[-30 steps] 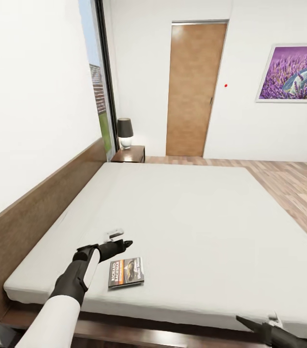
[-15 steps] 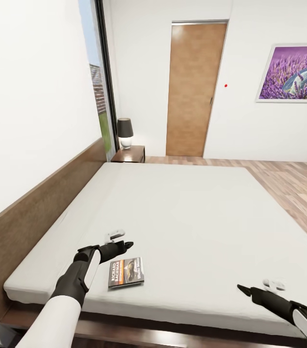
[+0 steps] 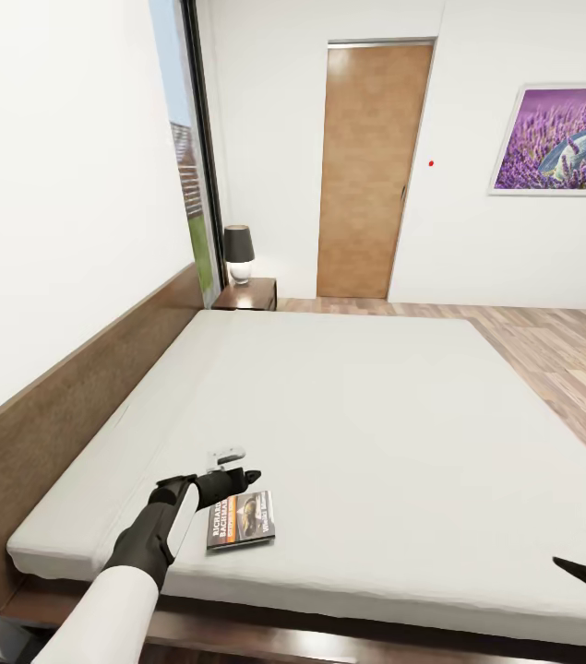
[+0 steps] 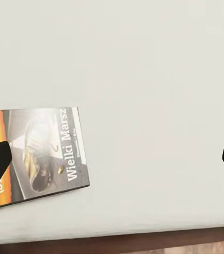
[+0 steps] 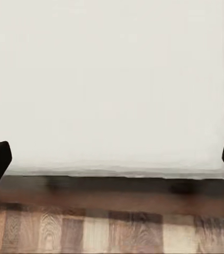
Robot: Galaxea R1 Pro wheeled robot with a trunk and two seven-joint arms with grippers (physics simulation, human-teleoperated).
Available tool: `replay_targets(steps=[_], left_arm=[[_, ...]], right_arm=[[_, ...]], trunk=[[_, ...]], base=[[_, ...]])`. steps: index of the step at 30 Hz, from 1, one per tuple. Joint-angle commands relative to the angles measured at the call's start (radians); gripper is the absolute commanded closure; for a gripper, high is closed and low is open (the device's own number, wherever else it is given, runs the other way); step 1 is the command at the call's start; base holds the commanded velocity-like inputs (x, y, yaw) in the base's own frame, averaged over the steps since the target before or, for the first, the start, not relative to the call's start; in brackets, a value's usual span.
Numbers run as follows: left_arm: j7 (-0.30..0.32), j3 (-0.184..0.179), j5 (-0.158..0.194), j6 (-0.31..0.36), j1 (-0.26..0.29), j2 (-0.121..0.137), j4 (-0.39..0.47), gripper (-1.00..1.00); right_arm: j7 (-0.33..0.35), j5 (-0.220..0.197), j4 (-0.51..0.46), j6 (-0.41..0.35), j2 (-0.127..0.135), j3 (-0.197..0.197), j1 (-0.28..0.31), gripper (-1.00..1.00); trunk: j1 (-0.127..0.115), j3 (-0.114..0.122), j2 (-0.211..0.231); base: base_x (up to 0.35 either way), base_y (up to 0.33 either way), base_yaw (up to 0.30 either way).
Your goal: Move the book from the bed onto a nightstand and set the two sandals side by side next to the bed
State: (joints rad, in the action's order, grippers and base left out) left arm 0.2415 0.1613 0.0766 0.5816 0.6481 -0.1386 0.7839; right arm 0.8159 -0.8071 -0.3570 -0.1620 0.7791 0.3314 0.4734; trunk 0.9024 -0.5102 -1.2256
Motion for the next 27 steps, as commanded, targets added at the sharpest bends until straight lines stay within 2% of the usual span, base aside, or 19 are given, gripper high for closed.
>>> replay_targets(steps=[1,4,10,13,17,19,22,23,24,26,27], left_arm=[[0.001,0.005,0.008,0.008,0.001,-0.002,0.000,-1.00],[0.001,0.004,0.008,0.008,0.001,-0.001,0.000,-1.00],[0.002,0.004,0.008,0.006,0.001,-0.001,0.000,-1.00],[0.001,0.004,0.008,0.006,0.001,-0.001,0.000,-1.00],[0.001,0.004,0.008,0.006,0.001,-0.001,0.000,-1.00],[0.001,0.004,0.008,0.006,0.001,-0.001,0.000,-1.00],[0.001,0.004,0.008,0.006,0.001,-0.001,-0.001,-1.00],[0.001,0.004,0.008,0.006,0.001,-0.001,-0.001,-1.00],[0.001,0.004,0.008,0.006,0.001,-0.001,-0.001,-1.00],[0.001,0.004,0.008,0.006,0.001,-0.001,-0.001,-1.00],[0.001,0.004,0.008,0.006,0.001,-0.001,-0.001,-1.00]], right_arm=[[0.031,-0.016,0.026,-0.011,0.018,0.005,0.001,-1.00],[0.089,-0.017,0.062,-0.011,0.037,0.007,0.001,-1.00],[0.109,-0.010,0.126,0.003,0.032,0.012,-0.001,-1.00],[0.109,-0.008,0.198,0.014,-0.014,0.014,-0.003,-1.00],[0.106,-0.006,0.303,0.098,-0.117,0.017,-0.004,-1.00],[0.105,-0.006,0.343,0.139,-0.149,0.018,-0.004,-1.00],[0.102,-0.004,0.362,0.152,-0.164,0.019,-0.004,-1.00],[0.101,0.020,0.383,0.156,-0.188,0.021,-0.004,-1.00],[0.100,0.031,0.389,0.157,-0.194,0.021,-0.004,-1.00],[0.099,0.086,0.412,0.158,-0.212,0.021,-0.004,-1.00],[0.099,0.099,0.415,0.159,-0.216,0.021,-0.004,-1.00]], trunk=[[0.000,-0.001,-0.001],[0.000,-0.001,-0.001],[0.000,-0.001,-0.001],[0.000,-0.001,-0.001],[0.000,-0.001,-0.001],[0.000,-0.001,-0.001],[0.000,-0.001,-0.001],[0.000,-0.001,-0.001],[0.000,-0.001,-0.001],[0.000,-0.001,-0.001],[0.000,-0.001,-0.001]], base=[[0.000,0.000,0.000],[0.000,0.000,0.000],[0.000,0.000,0.000],[0.000,0.000,0.000],[0.000,0.000,0.000],[0.000,0.000,0.000],[0.000,0.000,0.000],[0.000,0.000,0.000],[0.000,0.000,0.000],[0.000,0.000,0.000],[0.000,0.000,0.000]])
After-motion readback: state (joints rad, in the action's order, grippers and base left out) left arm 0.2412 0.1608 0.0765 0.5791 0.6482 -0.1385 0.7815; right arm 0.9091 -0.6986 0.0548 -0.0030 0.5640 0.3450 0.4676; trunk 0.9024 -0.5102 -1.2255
